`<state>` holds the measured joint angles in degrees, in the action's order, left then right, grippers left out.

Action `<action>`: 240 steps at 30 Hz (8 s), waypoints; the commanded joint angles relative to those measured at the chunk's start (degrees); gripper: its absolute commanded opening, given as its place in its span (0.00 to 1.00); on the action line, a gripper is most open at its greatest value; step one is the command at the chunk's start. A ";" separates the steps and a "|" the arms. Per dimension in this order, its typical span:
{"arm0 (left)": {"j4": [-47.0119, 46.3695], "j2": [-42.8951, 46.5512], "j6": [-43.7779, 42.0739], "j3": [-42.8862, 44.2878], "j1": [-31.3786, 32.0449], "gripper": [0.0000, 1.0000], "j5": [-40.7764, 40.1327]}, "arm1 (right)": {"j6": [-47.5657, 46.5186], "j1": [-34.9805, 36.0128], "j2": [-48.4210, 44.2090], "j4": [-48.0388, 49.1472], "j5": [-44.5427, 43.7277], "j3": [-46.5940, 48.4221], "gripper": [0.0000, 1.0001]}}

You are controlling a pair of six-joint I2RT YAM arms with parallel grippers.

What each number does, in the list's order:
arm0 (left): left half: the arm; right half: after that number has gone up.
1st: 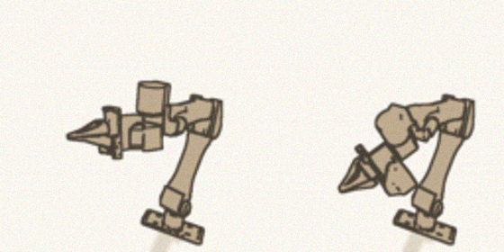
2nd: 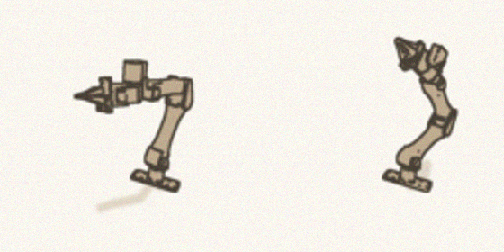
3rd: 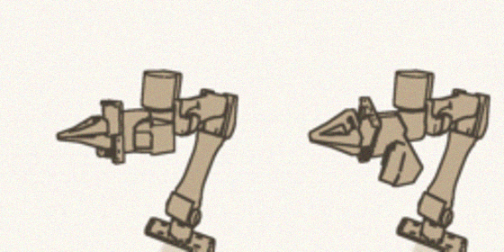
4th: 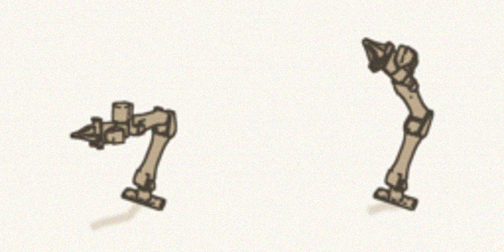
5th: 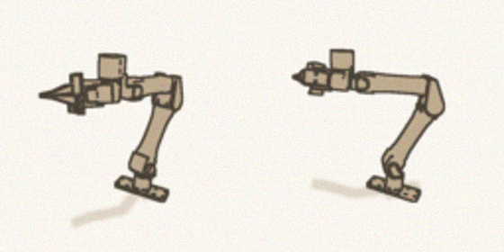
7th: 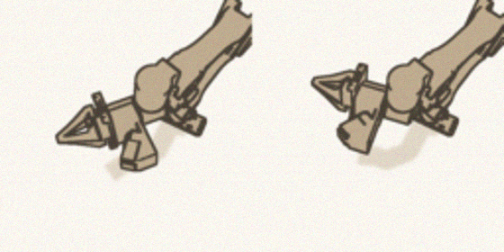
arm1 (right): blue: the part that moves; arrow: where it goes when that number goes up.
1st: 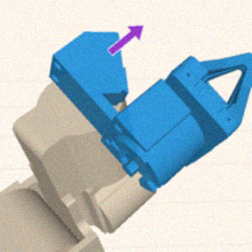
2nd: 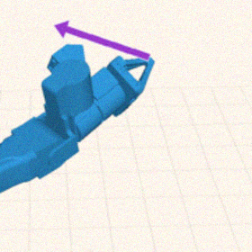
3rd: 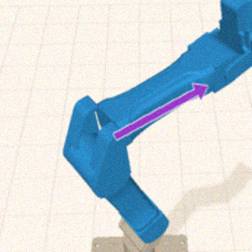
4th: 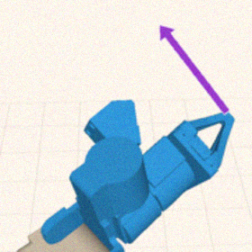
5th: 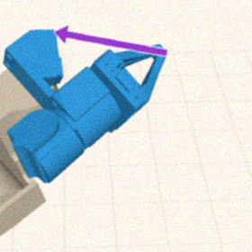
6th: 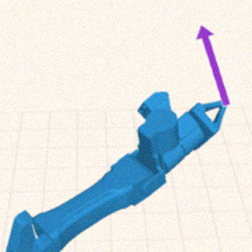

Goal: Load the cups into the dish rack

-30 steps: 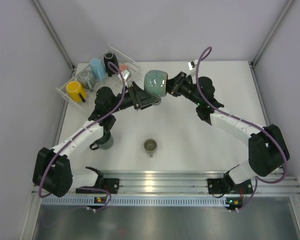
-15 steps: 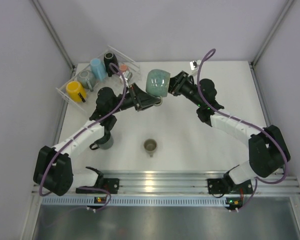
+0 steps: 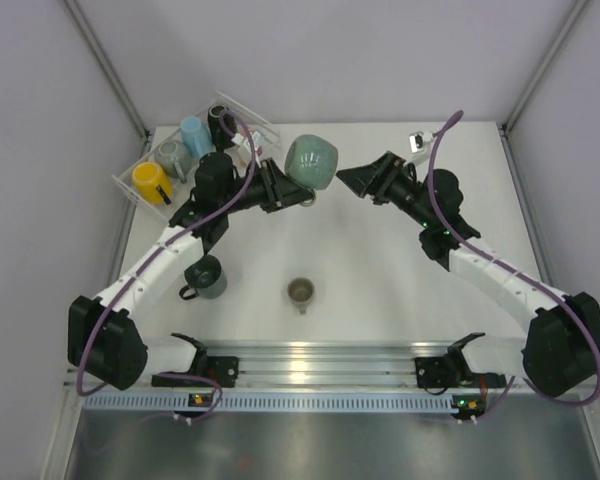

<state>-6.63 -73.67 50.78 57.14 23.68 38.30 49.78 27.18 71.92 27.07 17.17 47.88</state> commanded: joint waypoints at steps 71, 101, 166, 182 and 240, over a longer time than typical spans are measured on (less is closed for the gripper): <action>20.87 -33.73 -51.58 30.66 -21.84 0.18 -36.46 | -16.20 -7.40 -18.48 -20.48 -2.05 1.69 0.98; 25.61 -20.30 -45.96 28.20 -21.75 0.43 -39.81 | -23.14 1.36 -4.87 -41.55 -7.49 11.97 0.86; 24.22 10.48 -28.21 7.02 -21.75 0.46 0.97 | -16.13 16.53 17.22 -25.60 1.28 14.26 0.00; -8.55 9.60 -2.27 -2.04 -15.96 0.53 14.88 | -0.66 0.86 3.05 -0.81 8.24 9.35 0.00; -18.38 0.01 10.94 -0.46 -0.13 0.00 6.35 | -5.92 0.68 -7.31 8.36 6.30 -6.04 0.68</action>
<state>-33.80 -77.36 71.57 52.84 24.36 49.01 46.96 28.27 67.85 38.79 23.70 42.46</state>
